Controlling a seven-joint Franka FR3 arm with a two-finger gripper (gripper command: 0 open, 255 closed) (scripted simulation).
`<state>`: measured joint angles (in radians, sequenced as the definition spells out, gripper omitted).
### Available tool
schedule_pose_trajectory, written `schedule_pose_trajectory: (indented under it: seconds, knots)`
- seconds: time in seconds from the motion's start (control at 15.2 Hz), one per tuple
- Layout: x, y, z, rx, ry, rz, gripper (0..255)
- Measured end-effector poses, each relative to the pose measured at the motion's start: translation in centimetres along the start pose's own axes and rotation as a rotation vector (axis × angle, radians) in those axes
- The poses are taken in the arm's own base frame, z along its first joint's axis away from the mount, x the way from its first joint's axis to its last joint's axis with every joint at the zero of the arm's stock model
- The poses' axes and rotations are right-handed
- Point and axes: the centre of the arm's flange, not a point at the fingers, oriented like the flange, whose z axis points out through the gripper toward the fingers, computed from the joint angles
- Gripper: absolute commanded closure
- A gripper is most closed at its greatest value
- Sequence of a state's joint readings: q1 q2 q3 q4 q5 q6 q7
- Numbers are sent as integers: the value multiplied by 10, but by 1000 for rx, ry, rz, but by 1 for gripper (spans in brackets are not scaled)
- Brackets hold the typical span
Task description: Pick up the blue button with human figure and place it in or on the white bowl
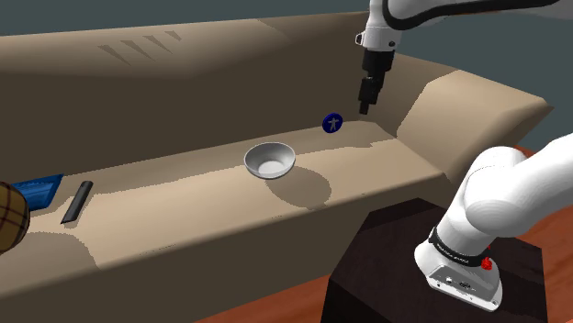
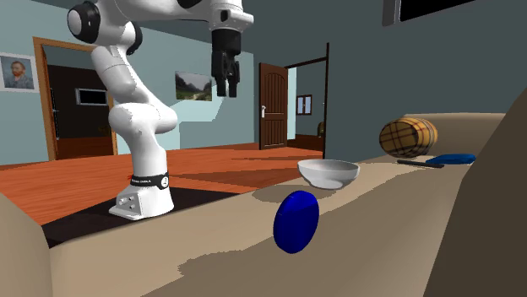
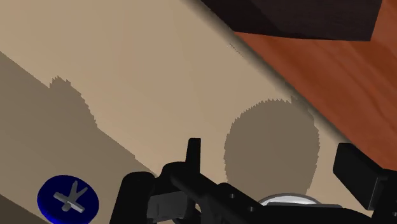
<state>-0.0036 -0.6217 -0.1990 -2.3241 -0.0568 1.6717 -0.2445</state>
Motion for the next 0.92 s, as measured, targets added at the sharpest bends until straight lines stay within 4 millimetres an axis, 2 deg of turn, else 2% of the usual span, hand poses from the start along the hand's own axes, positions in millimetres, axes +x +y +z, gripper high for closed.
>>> schedule_pose_trajectory:
  seconds: [0.66,0.92]
  knots:
    - [68,105,51,-1,-4,-211,0]
    - [102,138,67,-1,-6,-296,0]
